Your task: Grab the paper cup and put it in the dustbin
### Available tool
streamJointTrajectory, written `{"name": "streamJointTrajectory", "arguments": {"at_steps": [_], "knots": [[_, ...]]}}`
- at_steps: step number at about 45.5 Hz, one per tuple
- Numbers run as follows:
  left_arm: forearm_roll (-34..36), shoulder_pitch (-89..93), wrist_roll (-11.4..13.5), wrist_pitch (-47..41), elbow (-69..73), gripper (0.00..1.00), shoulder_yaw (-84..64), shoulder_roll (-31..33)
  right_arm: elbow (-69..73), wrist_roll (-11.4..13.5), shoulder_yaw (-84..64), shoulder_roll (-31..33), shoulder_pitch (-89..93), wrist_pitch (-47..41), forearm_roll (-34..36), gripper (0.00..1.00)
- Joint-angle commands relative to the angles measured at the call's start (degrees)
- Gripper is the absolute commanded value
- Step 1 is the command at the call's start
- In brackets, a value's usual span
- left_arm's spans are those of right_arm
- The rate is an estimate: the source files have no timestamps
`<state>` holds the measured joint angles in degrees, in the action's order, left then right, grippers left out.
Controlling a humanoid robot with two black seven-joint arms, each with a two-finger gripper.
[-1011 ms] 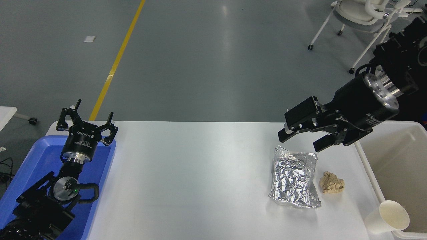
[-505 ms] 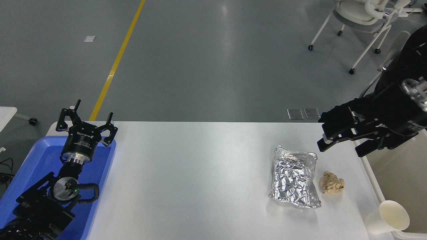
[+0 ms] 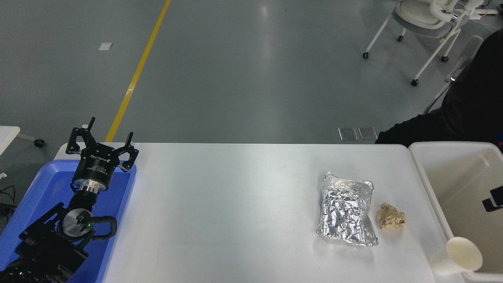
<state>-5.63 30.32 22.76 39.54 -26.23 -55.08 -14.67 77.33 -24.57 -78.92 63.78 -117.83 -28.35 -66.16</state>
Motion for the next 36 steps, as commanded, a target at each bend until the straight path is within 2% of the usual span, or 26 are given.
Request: {"name": "streamJointTrajectory", "arguments": {"at_steps": [1,19,36], "knots": [[0.00,0.00,0.00,0.01,0.04,1.00,-0.03,0.00,-6.84,-0.04,10.35,6.79,16.05,5.14,-6.61,1.00],[0.00,0.09,0.00,0.01,0.04,1.00,0.06,0.00,-8.69,0.49,24.77,5.04,32.31,8.92,-3.89,1.00],[0.00,0.09,0.00,0.01,0.04,1.00,0.06,0.00,-14.93,0.66,43.23,-2.08,52.35,10.50,-3.53,1.00]]}}
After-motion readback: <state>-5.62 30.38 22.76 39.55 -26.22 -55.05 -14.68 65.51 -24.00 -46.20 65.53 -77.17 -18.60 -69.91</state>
